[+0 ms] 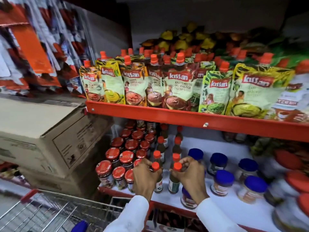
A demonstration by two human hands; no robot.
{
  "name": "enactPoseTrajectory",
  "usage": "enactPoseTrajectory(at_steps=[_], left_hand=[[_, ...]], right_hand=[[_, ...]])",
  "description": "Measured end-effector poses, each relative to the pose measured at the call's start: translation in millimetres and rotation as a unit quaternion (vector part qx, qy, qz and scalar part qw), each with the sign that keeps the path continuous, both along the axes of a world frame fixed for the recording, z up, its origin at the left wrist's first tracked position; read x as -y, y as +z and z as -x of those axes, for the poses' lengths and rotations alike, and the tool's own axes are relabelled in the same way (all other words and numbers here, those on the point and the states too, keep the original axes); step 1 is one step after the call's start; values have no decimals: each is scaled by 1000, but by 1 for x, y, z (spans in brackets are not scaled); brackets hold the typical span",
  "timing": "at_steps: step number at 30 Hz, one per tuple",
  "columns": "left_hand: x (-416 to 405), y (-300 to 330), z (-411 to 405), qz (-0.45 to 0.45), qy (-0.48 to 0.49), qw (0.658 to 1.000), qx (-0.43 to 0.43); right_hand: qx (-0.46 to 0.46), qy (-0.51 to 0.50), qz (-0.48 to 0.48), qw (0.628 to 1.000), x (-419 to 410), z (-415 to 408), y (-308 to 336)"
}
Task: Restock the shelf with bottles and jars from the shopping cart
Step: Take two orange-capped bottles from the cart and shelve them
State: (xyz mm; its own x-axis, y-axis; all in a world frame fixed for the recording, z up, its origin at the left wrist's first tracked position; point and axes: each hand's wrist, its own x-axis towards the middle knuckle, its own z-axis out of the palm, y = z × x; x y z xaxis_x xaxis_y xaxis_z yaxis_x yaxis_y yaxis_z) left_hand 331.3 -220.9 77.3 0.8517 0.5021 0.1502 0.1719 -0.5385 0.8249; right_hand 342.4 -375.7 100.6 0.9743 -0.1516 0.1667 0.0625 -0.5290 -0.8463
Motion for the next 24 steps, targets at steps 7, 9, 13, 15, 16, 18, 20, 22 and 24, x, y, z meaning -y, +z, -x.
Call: enactPoseTrajectory(at_steps=[7,9,13,15,16,18,20,22,24], left_hand=[[3,-3,-11,-20,-3,1000,-20],[3,-4,-12,-24,-10,1000,-18],[2,-6,-9,-12,-29,999,-18],[1,-7,-6,-14,-39,999,-16],[0,-6,-4,-14,-45,999,-13],[-2,-3,3,-13,-48,999,-5],[-9,3,14,-17,-41,999,6],[-19,10,31,-27,-18,999,21],[-34,12,55,-31,17,999,40]], right_hand=[[-40,22,6,999,-3,-8,-15],[-40,27,9,999,-2,-9,-16],[-35,60,24,997,1,-7,-19],[-36,75,35,996,3,-4,-20],[-35,82,43,995,4,-3,-20],[-16,84,80,993,6,4,-17],[24,78,129,988,4,14,-10],[71,93,158,981,-3,25,-2],[102,130,156,974,-15,36,3]])
